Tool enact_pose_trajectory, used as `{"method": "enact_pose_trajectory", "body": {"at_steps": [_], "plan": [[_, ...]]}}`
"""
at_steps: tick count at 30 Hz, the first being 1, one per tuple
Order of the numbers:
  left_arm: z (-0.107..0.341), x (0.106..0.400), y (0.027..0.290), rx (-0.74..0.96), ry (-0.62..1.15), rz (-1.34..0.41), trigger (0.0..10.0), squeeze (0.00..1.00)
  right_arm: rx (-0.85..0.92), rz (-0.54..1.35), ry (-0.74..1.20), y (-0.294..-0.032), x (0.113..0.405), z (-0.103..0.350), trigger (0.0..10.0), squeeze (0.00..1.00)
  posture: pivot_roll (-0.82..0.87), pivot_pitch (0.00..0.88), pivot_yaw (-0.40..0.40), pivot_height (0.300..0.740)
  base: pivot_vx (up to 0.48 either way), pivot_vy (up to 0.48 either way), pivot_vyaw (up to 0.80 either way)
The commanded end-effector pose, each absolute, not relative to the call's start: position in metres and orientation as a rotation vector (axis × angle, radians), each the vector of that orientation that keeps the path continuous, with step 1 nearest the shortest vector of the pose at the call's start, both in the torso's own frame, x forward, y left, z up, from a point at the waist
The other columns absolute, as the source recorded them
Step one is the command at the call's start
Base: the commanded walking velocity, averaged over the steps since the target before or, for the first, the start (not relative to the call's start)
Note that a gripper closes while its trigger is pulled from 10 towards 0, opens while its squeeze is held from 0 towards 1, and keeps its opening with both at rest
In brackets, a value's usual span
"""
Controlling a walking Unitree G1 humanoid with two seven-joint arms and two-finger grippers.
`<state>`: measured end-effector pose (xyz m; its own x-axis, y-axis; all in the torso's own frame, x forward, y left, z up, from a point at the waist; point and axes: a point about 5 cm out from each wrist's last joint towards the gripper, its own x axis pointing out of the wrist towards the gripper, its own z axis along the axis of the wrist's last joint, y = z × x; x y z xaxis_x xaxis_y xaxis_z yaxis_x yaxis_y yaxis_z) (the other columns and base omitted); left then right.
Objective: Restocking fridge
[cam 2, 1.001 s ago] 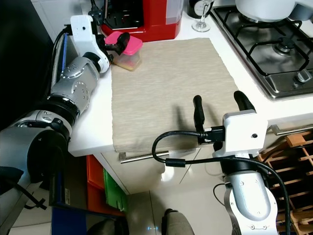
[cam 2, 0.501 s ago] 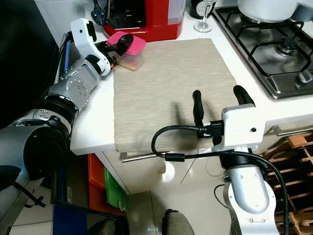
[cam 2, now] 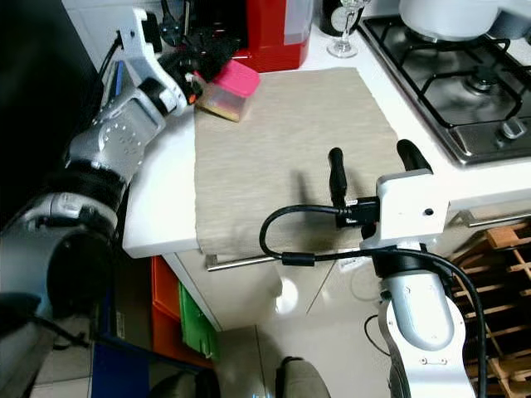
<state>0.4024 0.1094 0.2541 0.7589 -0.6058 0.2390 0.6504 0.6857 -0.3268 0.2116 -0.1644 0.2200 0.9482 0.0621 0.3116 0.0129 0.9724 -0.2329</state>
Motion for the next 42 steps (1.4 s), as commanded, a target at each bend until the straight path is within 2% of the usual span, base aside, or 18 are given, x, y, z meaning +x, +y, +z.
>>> {"method": "enact_pose_trajectory", "body": {"at_steps": [1,7,8,12,15,17,21,24,28,42], "plan": [[0.258,0.399,0.105,-0.398,-0.102,-0.748,10.0,0.00,-0.234,0.034,-0.347,-0.165,0.211,0.223,10.0,0.00,-0.28,0.098,0.054,0.740,0.000,0.000,0.00],[0.254,0.377,0.096,-0.452,-0.078,-0.804,10.0,0.00,-0.233,0.050,-0.351,-0.164,0.216,0.221,10.0,0.00,-0.25,0.079,0.046,0.740,0.000,0.000,0.00],[0.259,0.366,0.091,-0.465,-0.086,-0.832,10.0,0.00,-0.233,0.055,-0.356,-0.164,0.217,0.222,10.0,0.00,-0.25,0.075,0.047,0.740,0.000,0.000,0.00],[0.272,0.354,0.090,-0.453,-0.131,-0.855,10.0,0.00,-0.233,0.056,-0.362,-0.164,0.218,0.222,10.0,0.00,-0.25,0.065,0.048,0.740,0.000,0.000,0.00],[0.274,0.363,0.106,-0.280,-0.230,-0.715,10.0,0.00,-0.233,0.058,-0.362,-0.164,0.220,0.220,10.0,0.00,-0.24,0.054,0.045,0.740,0.000,0.000,0.00],[0.273,0.366,0.110,-0.252,-0.235,-0.667,10.0,0.00,-0.233,0.060,-0.363,-0.163,0.220,0.220,10.0,0.00,-0.24,0.050,0.044,0.740,0.000,0.000,0.00],[0.258,0.384,0.129,-0.156,-0.181,-0.478,10.0,0.00,-0.230,0.062,-0.367,-0.163,0.221,0.220,10.0,0.00,-0.25,0.044,0.045,0.740,0.000,0.000,0.00],[0.241,0.394,0.134,-0.098,-0.117,-0.406,10.0,0.00,-0.228,0.062,-0.369,-0.163,0.219,0.220,10.0,0.00,-0.26,0.051,0.042,0.740,0.000,0.000,0.00],[0.230,0.405,0.133,-0.019,-0.067,-0.343,10.0,0.00,-0.228,0.069,-0.365,-0.161,0.217,0.218,10.0,0.00,-0.26,0.061,0.044,0.740,0.000,0.000,0.00],[0.241,0.420,0.110,0.045,-0.085,-0.300,10.0,0.00,-0.222,0.046,-0.333,-0.161,0.203,0.215,10.0,0.00,-0.32,0.136,0.060,0.740,0.000,0.000,0.00]]}}
